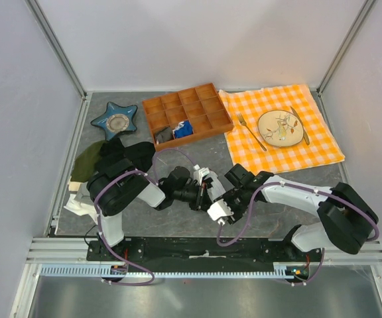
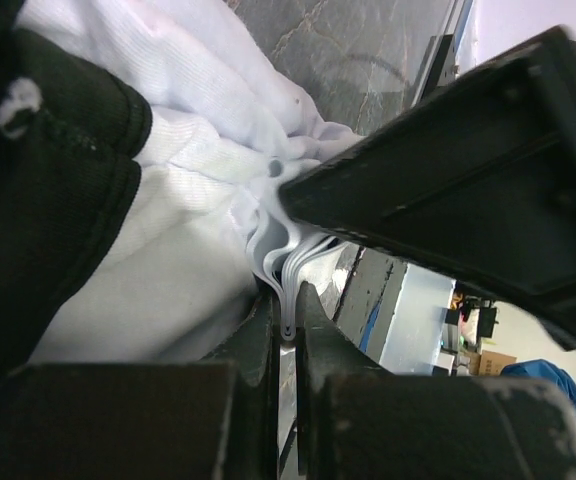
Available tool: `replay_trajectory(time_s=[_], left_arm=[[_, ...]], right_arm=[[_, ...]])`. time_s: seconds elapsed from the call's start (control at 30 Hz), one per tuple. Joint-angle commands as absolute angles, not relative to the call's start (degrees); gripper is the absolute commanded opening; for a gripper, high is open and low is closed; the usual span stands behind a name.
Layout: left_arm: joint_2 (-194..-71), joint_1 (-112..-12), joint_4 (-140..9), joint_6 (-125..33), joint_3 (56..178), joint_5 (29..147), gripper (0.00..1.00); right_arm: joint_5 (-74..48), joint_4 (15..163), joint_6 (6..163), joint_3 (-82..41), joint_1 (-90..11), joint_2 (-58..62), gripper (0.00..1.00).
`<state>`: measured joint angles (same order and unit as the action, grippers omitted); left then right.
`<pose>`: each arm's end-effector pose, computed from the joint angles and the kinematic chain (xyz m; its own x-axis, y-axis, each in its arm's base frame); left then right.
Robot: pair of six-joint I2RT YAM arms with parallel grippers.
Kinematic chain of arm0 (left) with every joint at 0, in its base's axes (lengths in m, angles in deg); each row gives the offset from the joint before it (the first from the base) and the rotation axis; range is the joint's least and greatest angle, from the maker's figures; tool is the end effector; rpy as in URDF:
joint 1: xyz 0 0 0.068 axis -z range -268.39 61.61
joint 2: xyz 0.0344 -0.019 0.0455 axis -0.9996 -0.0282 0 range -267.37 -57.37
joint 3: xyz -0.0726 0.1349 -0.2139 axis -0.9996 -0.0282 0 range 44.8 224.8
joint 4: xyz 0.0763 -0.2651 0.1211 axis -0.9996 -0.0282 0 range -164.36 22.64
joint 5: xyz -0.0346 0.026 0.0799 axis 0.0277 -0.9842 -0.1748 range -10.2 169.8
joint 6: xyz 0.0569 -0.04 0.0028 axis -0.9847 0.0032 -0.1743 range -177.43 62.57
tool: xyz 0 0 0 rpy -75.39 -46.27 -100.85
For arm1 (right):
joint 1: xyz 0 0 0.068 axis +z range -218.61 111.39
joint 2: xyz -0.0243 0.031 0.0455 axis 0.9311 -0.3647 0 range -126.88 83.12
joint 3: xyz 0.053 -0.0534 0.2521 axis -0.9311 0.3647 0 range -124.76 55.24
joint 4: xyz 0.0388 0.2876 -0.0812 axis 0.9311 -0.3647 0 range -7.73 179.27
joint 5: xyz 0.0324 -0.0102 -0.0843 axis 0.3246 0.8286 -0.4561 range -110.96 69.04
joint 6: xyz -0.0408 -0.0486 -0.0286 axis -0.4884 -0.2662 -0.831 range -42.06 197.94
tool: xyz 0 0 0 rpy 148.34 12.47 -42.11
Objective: Roll the underwear
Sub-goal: Roll the underwear to the center of the board.
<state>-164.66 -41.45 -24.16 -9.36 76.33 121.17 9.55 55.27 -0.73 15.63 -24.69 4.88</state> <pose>0.1928 -0.2611 0.0299 -0.9365 0.1841 -0.2985 0.3470 0.3629 -0.8648 0.1723 0.2058 0.1126 0.5581 -0.6354 -0.5337 -0.8129 -0.5478 -0.1978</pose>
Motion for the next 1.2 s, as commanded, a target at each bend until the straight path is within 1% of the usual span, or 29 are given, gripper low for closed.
replay_trajectory(time_s=[0.0, 0.07, 0.1, 0.17, 0.2, 0.27, 0.3, 0.33, 0.37, 0.4, 0.43, 0.5, 0.67, 0.7, 0.77, 0.8, 0.93, 1.07, 1.17], left_arm=[[-166.0, -42.3, -31.3, -9.1, 75.0, 115.9, 0.02], [-165.1, -42.3, -30.7, -8.8, 74.6, 115.6, 0.04], [-164.4, -42.4, -30.7, -8.7, 74.4, 115.2, 0.10], [-161.4, -42.5, -29.8, -8.7, 73.3, 113.8, 0.17], [-160.2, -42.5, -29.7, -8.9, 72.8, 113.3, 0.25], [-155.4, -42.6, -30.2, -10.1, 71.4, 110.9, 0.31], [-153.7, -42.5, -30.7, -10.9, 71.0, 110.1, 0.39], [-151.7, -42.5, -31.6, -11.8, 70.6, 108.0, 0.42], [-148.1, -42.5, -33.4, -13.7, 69.8, 106.9, 0.44], [-145.9, -42.5, -34.5, -14.7, 69.3, 105.7, 0.48], [-144.0, -42.6, -35.0, -15.8, 68.8, 103.1, 0.50], [-138.0, -42.5, -35.3, -18.5, 66.2, 100.7, 0.54], [-124.9, -42.2, -35.3, -25.7, 58.0, 94.3, 0.58], [-120.6, -41.5, -35.3, -26.9, 56.8, 93.4, 0.59], [-116.9, -40.3, -33.6, -31.1, 52.7, 91.9, 0.60], [-113.3, -38.7, -33.0, -32.5, 51.6, 91.1, 0.60], [-106.7, -33.0, -30.3, -39.1, 47.2, 87.0, 0.61], [-104.9, -26.1, -27.2, -48.6, 45.7, 84.6, 0.61], [-108.1, -21.2, -26.6, -54.2, 47.2, 83.1, 0.61]], right_arm=[[4.7, 60.3, -0.2, 17.6, -23.1, 1.4, 0.59], [3.5, 60.2, 0.3, 17.7, -22.7, 0.0, 0.55], [3.2, 60.0, 0.9, 17.6, -22.6, -0.4, 0.54], [3.4, 59.0, 1.3, 17.3, -22.6, -1.3, 0.49], [3.6, 58.4, 1.7, 16.8, -22.6, -1.5, 0.47], [4.2, 56.2, 2.4, 16.0, -22.6, -2.5, 0.40], [4.4, 55.6, 2.6, 15.2, -22.6, -2.8, 0.38], [4.6, 54.1, 3.3, 14.7, -22.6, -3.3, 0.34], [5.3, 53.4, 3.6, 14.4, -22.6, -3.5, 0.32], [5.6, 53.0, 3.9, 13.8, -22.6, -3.7, 0.30], [6.0, 52.1, 4.6, 13.5, -22.6, -4.0, 0.26], [7.5, 51.1, 5.8, 12.2, -22.6, -4.3, 0.24], [12.0, 46.2, 8.2, 8.8, -23.3, -6.5, 0.20], [13.6, 45.3, 8.6, 7.5, -23.4, -7.1, 0.20], [15.2, 42.8, 9.2, 6.3, -24.1, -9.5, 0.17], [16.1, 41.9, 9.5, 5.0, -24.5, -10.3, 0.16], [23.8, 35.0, 10.0, 0.9, -27.9, -15.6, 0.15], [29.5, 27.3, 9.5, -5.1, -31.7, -22.0, 0.14], [30.3, 24.8, 9.6, -8.2, -32.7, -26.0, 0.14]])
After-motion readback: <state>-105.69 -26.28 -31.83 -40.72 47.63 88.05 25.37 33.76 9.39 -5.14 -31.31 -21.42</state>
